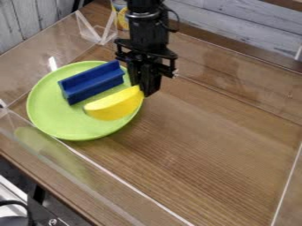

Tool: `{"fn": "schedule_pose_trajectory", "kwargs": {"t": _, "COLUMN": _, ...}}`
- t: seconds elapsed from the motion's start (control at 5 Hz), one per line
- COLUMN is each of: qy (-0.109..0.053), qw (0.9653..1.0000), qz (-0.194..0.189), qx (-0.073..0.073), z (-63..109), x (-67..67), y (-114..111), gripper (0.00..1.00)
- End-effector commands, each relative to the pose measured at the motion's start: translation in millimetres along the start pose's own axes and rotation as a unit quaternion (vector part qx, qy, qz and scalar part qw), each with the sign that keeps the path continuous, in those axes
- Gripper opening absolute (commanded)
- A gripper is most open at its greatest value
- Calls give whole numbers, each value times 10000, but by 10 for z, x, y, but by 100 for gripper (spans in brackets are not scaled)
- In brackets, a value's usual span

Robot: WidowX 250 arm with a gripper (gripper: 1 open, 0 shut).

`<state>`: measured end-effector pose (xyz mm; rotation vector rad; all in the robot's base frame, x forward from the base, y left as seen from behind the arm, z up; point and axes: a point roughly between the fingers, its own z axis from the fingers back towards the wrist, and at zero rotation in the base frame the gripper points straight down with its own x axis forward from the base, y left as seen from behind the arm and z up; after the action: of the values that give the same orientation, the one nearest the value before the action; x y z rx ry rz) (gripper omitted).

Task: Remove the banana from inside the green plate and put it on the table

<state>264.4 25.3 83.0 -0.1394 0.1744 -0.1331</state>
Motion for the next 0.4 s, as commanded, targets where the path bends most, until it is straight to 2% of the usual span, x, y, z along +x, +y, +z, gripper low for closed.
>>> {"fn": "schedule_pose_trajectory", "kwargs": {"t": 0.0, "qy": -304, "qw": 9994, "qz": -126, "qx": 56, "z": 121, "x": -4, "y": -97, "gripper": 0}}
{"fn": "schedule_pose_trajectory", "kwargs": {"t": 0.2, "qy": -344, "qw": 9992, "qz": -204, "qx": 36, "z": 92, "x": -19, "y": -170, "gripper": 0}}
